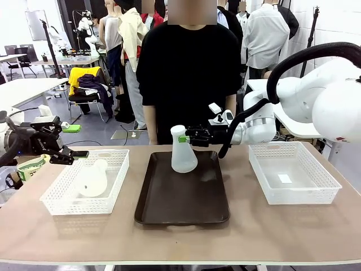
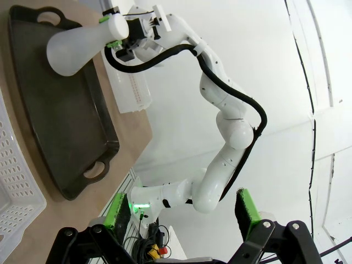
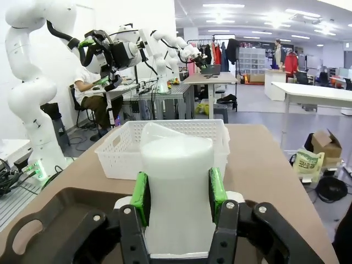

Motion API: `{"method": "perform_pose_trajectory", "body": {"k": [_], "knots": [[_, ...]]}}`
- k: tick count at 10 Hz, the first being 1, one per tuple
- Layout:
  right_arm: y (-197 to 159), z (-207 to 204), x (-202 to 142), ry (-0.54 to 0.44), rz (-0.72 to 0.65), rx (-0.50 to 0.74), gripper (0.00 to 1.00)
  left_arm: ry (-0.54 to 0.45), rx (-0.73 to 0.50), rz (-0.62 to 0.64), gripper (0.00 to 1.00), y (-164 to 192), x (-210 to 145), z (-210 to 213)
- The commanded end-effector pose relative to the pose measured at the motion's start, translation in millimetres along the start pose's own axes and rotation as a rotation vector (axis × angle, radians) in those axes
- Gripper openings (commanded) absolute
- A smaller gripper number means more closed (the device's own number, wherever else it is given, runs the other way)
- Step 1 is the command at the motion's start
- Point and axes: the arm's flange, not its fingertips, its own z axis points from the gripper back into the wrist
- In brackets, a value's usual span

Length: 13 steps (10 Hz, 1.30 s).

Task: Prepare the laboratory tools.
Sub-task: Place the picked Big flask upright in the Handle tray as instructed by the person.

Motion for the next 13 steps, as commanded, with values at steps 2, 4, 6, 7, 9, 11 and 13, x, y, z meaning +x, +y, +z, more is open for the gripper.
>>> {"method": "perform_pose_trajectory", "body": {"k": [2,4,6,7,9,11,13], "knots": [[-4.6,-1.6,2.4,-0.027,0.023,-0.012,0.36,-0.003,-0.008,-0.003,1.0,-2.1,-0.6,0.7],[-2.9,0.8,1.2,-0.023,0.026,-0.02,0.74,-0.003,-0.008,-0.003,1.0,-2.1,-0.6,0.7],[-0.3,3.4,-0.6,-0.027,0.015,-0.024,1.0,-0.003,-0.008,-0.003,1.0,-2.1,-0.6,0.7],[1.9,5.5,1.6,-0.015,0.011,-0.036,1.0,-0.003,-0.008,-0.003,1.0,-2.1,-0.6,0.7],[4.7,10.8,6.8,0.01,-0.03,-0.046,1.0,-0.003,-0.008,-0.003,1.0,-2.1,-0.6,0.7],[6.6,13.7,6.9,0.021,-0.062,-0.037,1.0,-0.003,-0.008,-0.003,1.0,-2.1,-0.6,0.7],[10.2,11.9,9.7,0.042,-0.106,-0.05,1.0,-0.003,-0.008,-0.003,1.0,-2.1,-0.6,0.7]]}}
